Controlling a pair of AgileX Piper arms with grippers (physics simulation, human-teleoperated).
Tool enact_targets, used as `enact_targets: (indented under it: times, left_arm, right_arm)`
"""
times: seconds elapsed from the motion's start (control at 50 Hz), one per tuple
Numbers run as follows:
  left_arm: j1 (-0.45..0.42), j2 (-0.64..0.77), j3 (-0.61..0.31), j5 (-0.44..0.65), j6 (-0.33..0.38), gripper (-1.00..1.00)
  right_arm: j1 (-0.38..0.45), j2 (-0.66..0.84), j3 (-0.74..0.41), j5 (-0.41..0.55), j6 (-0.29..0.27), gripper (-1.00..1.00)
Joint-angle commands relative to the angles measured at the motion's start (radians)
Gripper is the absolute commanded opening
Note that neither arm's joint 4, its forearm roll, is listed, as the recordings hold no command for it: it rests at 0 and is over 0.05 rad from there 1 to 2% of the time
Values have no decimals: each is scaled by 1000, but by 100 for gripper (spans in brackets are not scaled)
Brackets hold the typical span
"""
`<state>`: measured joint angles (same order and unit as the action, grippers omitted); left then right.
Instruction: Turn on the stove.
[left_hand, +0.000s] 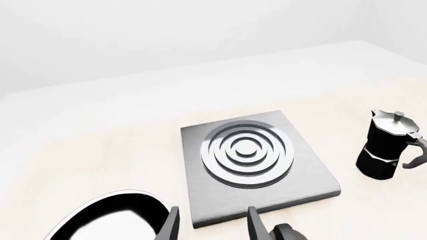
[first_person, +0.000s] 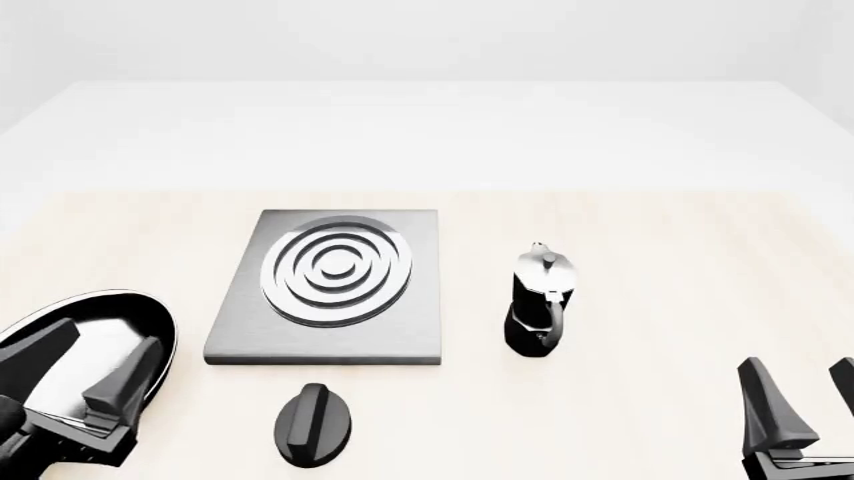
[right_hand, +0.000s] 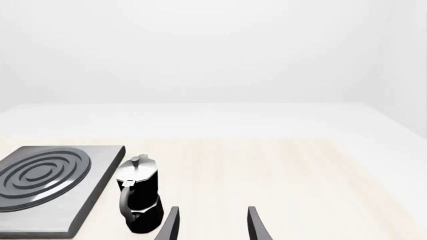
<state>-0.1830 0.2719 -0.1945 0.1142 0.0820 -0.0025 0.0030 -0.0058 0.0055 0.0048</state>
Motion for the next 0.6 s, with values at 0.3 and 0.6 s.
enact_targets:
  times: [0.3, 0.6]
  left_arm:
    - [-156, 373, -135, -74, -10, 100]
    - [-241, 550, -171, -149, -64, 100]
  right_arm:
    - [-1, 2, 0, -1, 0, 100]
    - [-1, 0, -2, 2, 0, 100]
